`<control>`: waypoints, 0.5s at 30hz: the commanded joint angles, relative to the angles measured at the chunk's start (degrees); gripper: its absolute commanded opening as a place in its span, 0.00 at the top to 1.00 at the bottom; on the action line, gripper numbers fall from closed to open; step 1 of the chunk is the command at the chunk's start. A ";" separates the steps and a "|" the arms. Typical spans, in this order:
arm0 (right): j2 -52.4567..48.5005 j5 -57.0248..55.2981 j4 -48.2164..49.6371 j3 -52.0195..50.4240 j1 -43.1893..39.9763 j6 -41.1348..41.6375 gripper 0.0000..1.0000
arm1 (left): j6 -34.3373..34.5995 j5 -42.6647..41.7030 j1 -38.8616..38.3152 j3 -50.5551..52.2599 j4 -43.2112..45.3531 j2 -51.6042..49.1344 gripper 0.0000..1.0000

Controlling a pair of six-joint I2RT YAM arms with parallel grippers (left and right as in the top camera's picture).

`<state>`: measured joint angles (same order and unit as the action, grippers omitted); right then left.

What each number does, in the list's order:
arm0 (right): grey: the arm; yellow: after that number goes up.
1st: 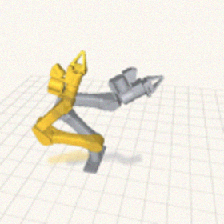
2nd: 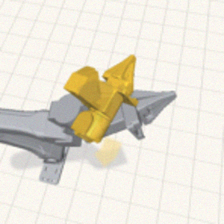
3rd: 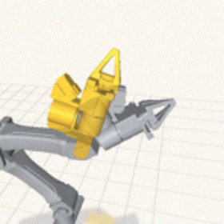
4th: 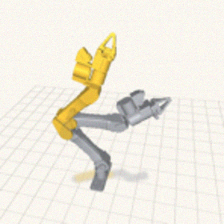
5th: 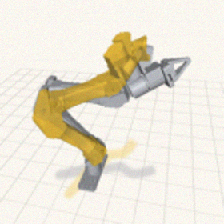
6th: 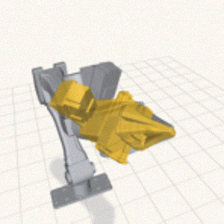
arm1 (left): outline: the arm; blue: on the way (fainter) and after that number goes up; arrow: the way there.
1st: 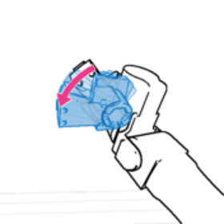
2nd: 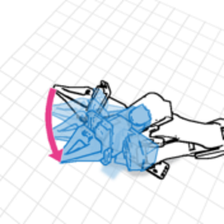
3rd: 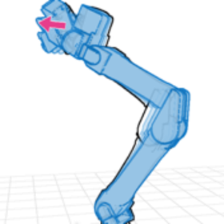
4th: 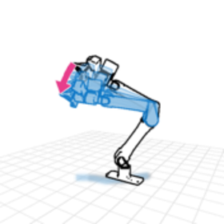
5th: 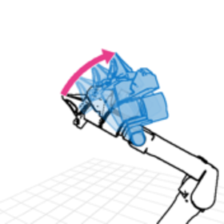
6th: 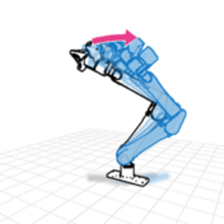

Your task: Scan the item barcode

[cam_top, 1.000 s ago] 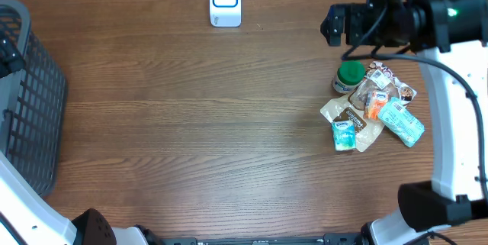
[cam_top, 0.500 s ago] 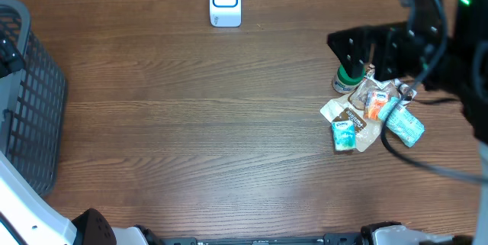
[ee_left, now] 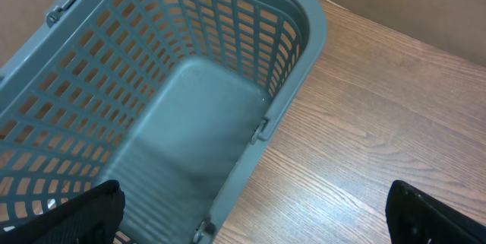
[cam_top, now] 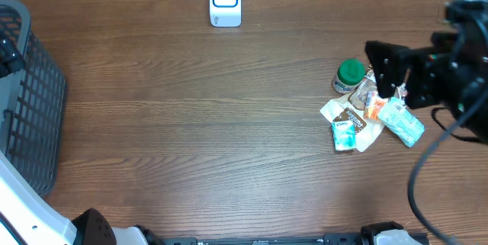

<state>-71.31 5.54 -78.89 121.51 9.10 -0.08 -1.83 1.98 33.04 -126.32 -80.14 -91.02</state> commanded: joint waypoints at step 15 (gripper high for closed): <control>38.47 -1.27 71.12 -77.92 0.15 -5.99 0.00 | 0.35 -0.28 -0.04 -0.04 0.17 0.28 0.00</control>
<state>-40.56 4.43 -15.88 55.27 9.10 -5.21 -1.83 1.98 33.04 -126.32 -80.12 -91.02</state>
